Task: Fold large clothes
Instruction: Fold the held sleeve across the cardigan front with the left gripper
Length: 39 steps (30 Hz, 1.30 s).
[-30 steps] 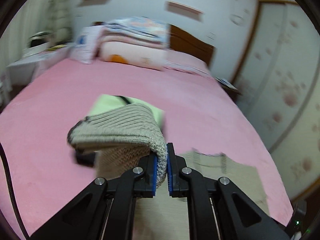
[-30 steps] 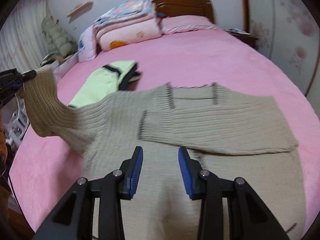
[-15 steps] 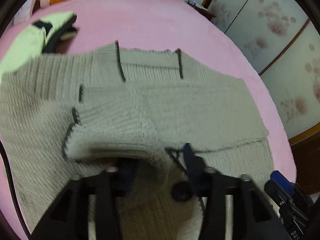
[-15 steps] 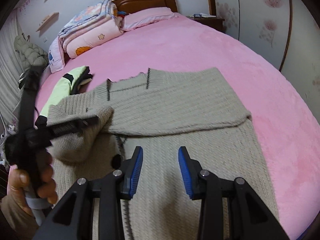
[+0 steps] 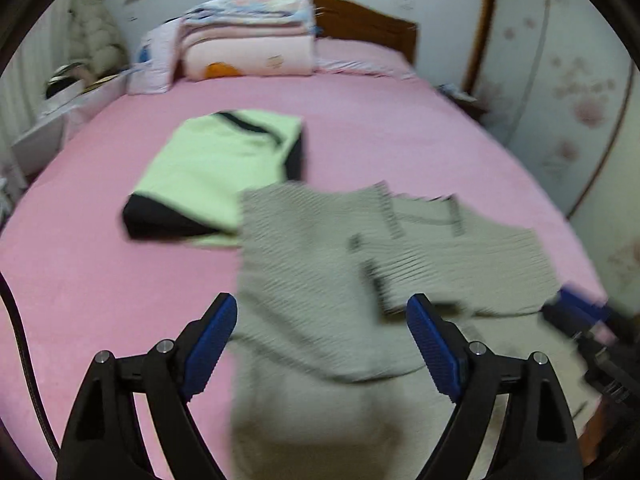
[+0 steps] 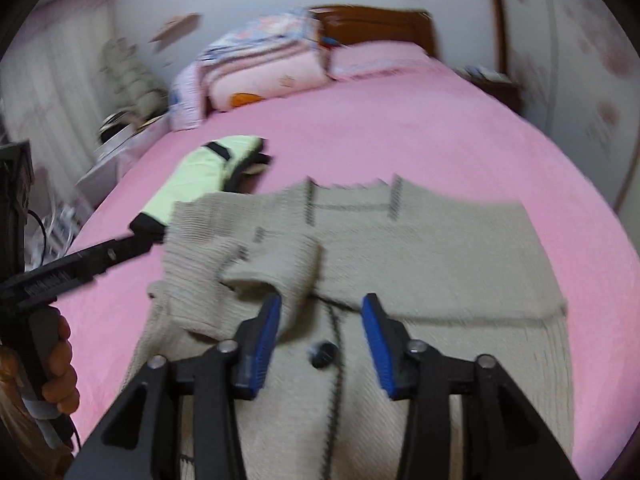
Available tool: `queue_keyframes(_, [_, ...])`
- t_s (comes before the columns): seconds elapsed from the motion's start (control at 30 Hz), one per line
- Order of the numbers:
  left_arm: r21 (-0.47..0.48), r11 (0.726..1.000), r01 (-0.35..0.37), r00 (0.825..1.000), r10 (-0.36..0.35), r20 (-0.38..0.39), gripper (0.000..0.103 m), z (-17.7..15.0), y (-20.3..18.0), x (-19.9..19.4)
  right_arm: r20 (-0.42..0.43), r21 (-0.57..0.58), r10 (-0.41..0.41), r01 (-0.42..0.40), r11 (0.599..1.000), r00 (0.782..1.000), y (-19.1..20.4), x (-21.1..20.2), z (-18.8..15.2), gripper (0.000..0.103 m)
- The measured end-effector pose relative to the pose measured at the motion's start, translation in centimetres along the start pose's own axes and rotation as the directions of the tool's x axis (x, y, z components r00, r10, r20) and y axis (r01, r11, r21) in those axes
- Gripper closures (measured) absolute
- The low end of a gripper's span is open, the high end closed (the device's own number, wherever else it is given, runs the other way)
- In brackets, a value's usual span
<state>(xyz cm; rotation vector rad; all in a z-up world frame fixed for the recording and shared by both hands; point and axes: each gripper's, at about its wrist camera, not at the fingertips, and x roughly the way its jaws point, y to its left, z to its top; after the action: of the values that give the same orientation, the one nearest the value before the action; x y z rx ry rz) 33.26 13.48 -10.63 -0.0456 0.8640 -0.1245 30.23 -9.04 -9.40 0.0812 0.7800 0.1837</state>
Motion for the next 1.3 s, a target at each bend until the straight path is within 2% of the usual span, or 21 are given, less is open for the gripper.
queue_keyframes(0.13, [-0.042, 0.998, -0.049, 0.997, 0.046, -0.062, 0.017, -2.6, 3.6, 1.7, 0.03, -0.211, -0.017, 0.023, 0.977, 0.999, 4.1, 1.8, 0.7, 0.043])
queue_keyframes(0.23, [-0.059, 0.995, -0.081, 0.991, 0.074, -0.113, 0.017, -3.9, 5.6, 3.9, 0.0, -0.371, -0.049, 0.046, 0.928, 0.999, 6.6, 4.5, 0.1, 0.043])
queue_keyframes(0.3, [-0.07, 0.993, -0.093, 0.986, 0.082, -0.142, 0.017, -4.6, 6.5, 5.2, -0.025, -0.458, -0.086, 0.065, 0.887, 0.996, 7.6, 6.6, -0.6, 0.043])
queue_keyframes(0.43, [-0.107, 0.989, -0.101, 0.979, 0.08, -0.188, 0.017, -5.3, 8.0, 7.5, -0.062, -0.622, -0.221, 0.136, 0.771, 0.973, 8.4, 11.0, -2.0, 0.043])
queue_keyframes(0.53, [-0.114, 0.986, -0.118, 0.977, 0.095, -0.193, 0.017, -5.3, 8.2, 8.7, -0.06, -0.667, -0.28, 0.17, 0.726, 0.958, 8.5, 13.0, -2.0, 0.044])
queue_keyframes(0.57, [-0.115, 0.986, -0.124, 0.975, 0.099, -0.199, 0.017, -5.2, 8.3, 9.2, -0.06, -0.667, -0.28, 0.17, 0.726, 0.958, 8.5, 13.3, -1.8, 0.046])
queue_keyframes(0.6, [-0.115, 0.985, -0.126, 0.974, 0.101, -0.202, 0.018, -5.1, 8.2, 9.7, -0.064, -0.662, -0.278, 0.168, 0.73, 0.958, 8.4, 13.5, -1.5, 0.068])
queue_keyframes(0.63, [-0.114, 0.984, -0.134, 0.973, 0.108, -0.206, 0.019, -4.8, 8.1, 10.2, -0.098, -0.646, -0.27, 0.146, 0.75, 0.958, 8.2, 13.9, -0.7, 0.096])
queue_keyframes(0.73, [-0.124, 0.983, -0.134, 0.969, 0.104, -0.224, 0.038, -4.3, 7.7, 11.0, -0.093, -0.538, -0.23, 0.146, 0.83, 0.969, 6.8, 13.3, 2.1, 0.096])
queue_keyframes(0.8, [-0.136, 0.982, -0.129, 0.967, 0.094, -0.237, 0.053, -4.1, 7.2, 11.4, -0.04, -0.405, -0.2, 0.167, 0.899, 0.979, 4.6, 11.6, 4.9, 0.096])
queue_keyframes(0.87, [-0.137, 0.982, -0.132, 0.965, 0.096, -0.243, 0.061, -4.0, 6.6, 11.5, 0.031, -0.209, -0.176, 0.178, 0.961, 0.984, 0.9, 9.4, 7.4, 0.096])
queue_keyframes(0.9, [-0.134, 0.982, -0.132, 0.965, 0.096, -0.243, 0.065, -4.0, 6.3, 11.6, 0.052, -0.12, -0.181, 0.186, 0.975, 0.982, -0.9, 8.6, 8.0, 0.096])
queue_keyframes(0.93, [-0.129, 0.983, -0.129, 0.966, 0.095, -0.242, 0.066, -4.1, 5.9, 11.6, 0.067, 0.011, -0.198, 0.198, 0.98, 0.978, -3.9, 7.7, 8.4, 0.096])
queue_keyframes(1.0, [-0.11, 0.986, -0.126, 0.966, 0.096, -0.24, 0.067, -4.3, 5.1, 11.7, 0.05, 0.153, -0.22, 0.21, 0.966, 0.974, -7.8, 7.7, 7.8, 0.095])
queue_keyframes(1.03, [-0.096, 0.987, -0.132, 0.965, 0.106, -0.238, 0.067, -4.4, 4.7, 11.7, 0.01, 0.216, -0.225, 0.218, 0.952, 0.974, -9.8, 8.3, 7.0, 0.093])
queue_keyframes(1.1, [-0.062, 0.987, -0.148, 0.964, 0.13, -0.233, 0.067, -4.5, 4.0, 11.6, -0.134, 0.32, -0.226, 0.258, 0.911, 0.965, -13.9, 10.6, 4.2, 0.091])
queue_keyframes(1.2, [-0.039, 0.986, -0.162, 0.962, 0.148, -0.231, 0.067, -4.6, 3.6, 11.5, -0.296, 0.388, -0.172, 0.283, 0.877, 0.939, -17.0, 13.3, 0.3, 0.086])
queue_keyframes(1.27, [-0.05, 0.987, -0.153, 0.962, 0.137, -0.237, 0.067, -4.6, 3.8, 11.4, -0.239, 0.477, -0.099, 0.205, 0.855, 0.966, -18.5, 12.3, -1.3, 0.086])
queue_keyframes(1.3, [-0.056, 0.987, -0.148, 0.962, 0.131, -0.241, 0.067, -4.5, 3.9, 11.4, -0.231, 0.49, -0.092, 0.198, 0.849, 0.969, -18.6, 11.9, -1.5, 0.084])
